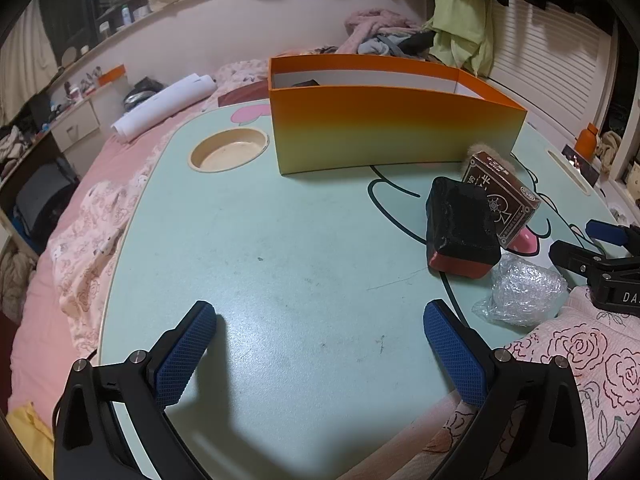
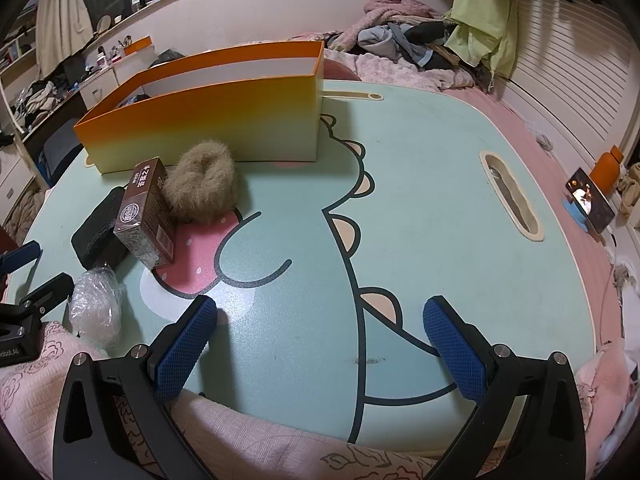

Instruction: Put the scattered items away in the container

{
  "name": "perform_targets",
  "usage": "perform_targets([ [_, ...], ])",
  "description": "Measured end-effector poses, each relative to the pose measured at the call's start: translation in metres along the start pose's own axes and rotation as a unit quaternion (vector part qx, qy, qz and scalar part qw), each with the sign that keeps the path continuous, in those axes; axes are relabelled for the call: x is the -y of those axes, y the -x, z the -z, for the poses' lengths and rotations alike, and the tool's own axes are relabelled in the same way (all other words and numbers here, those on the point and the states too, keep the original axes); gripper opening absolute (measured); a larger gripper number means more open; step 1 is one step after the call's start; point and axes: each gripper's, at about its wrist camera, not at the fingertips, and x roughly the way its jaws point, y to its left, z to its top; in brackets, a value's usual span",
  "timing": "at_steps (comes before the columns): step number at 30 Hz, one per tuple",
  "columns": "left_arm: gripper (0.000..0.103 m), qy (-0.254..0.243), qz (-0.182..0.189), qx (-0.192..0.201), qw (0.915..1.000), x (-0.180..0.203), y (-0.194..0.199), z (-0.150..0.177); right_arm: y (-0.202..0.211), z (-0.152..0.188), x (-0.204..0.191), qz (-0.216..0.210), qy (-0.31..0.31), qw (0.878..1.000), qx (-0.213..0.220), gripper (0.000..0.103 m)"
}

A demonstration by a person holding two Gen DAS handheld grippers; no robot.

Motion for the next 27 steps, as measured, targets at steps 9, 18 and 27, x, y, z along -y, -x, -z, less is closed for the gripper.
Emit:
perform_targets([
  [9,0.103,0.000,0.000,0.000,1.0000,0.0000,0.0002,0.0003,0.0005,0.0004,0.0001,0.000,0.000,1.000,0.000,0.103],
  [18,0.103,0.000,0.000,0.000,1.0000,0.0000,0.0003,0.0005,0.0010,0.0009,0.0001,0.000,0.000,1.000,0.000,0.103],
  [27,0.103,0.000,0.001,0.001,1.0000,0.0000,0.0004,0.0010,0.0062,0.0025,-0.0056,-0.021,0.009,1.000,0.009,0.103],
])
